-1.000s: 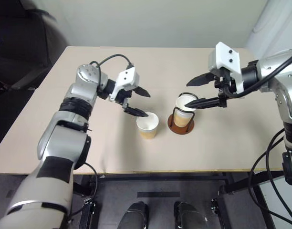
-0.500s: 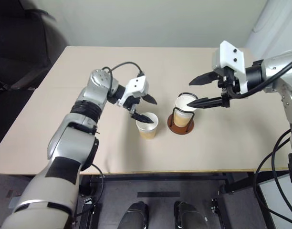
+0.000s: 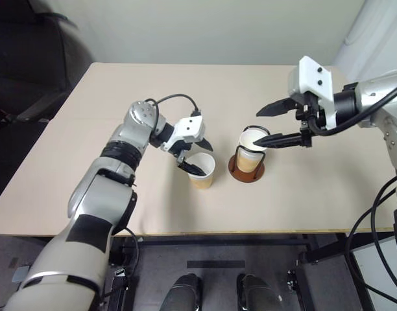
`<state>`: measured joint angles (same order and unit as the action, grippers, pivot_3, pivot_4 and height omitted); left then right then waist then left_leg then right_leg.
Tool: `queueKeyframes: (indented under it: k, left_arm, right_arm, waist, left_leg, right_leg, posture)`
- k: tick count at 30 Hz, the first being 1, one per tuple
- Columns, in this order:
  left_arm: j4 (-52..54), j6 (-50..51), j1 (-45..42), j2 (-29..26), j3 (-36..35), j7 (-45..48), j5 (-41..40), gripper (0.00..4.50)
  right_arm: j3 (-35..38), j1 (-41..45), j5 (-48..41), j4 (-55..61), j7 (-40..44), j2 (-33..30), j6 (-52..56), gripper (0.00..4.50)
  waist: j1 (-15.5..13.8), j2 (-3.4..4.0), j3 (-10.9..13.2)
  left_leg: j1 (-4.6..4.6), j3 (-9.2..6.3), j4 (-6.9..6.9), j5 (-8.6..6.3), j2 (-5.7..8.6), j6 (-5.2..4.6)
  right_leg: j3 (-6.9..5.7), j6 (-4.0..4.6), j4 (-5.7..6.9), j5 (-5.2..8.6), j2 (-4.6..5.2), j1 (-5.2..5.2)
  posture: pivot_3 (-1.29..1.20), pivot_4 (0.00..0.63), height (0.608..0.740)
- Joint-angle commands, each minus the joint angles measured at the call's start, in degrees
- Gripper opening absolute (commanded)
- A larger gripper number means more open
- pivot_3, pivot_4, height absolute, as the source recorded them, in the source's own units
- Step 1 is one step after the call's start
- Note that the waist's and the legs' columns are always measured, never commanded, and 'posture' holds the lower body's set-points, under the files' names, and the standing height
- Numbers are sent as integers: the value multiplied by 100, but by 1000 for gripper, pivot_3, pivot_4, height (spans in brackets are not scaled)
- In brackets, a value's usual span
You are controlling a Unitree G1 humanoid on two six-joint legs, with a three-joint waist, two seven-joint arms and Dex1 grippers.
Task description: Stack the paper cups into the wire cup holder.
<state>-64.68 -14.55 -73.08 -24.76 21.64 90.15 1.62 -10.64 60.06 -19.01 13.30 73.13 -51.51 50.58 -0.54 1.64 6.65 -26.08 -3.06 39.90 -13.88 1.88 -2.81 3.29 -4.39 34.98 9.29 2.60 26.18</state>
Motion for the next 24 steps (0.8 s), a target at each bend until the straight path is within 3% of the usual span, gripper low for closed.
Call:
queueKeyframes:
  k: [1,4,13,24]
  left_arm:
    - [-101,-242,-122,82,-108,-180,209,4327]
    - [-270,-236,-179,191,-152,-287,331,3587]
    - [-447,-48,-341,306,-380,-91,391,84]
    - [-500,-43,-560,30,-286,235,603,33]
  right_arm:
    - [135,34,-101,134,-28,-110,-41,3419]
    - [177,43,-187,140,29,-127,-65,3432]
    - [934,234,-982,-378,32,-233,378,3432]
    - [1167,-263,-1023,-877,132,-1037,321,3432]
  waist:
    - [0,0,0]
    - [-1,0,0]
    - [-10,0,0]
    - [-23,0,0]
  left_leg:
    - [1,1,1,0,0,-1]
    - [0,3,4,-1,1,-2]
    - [-1,5,6,-2,1,-3]
    - [-1,4,3,-2,-1,-3]
  right_leg:
    - [-1,0,1,0,-1,-1]
    - [0,-1,1,-1,-1,-2]
    - [1,-3,0,-2,0,-2]
    - [2,-4,1,-2,-1,-1]
  posture:
    - [0,150,740]
    - [0,150,740]
    - [0,150,740]
    - [0,150,740]
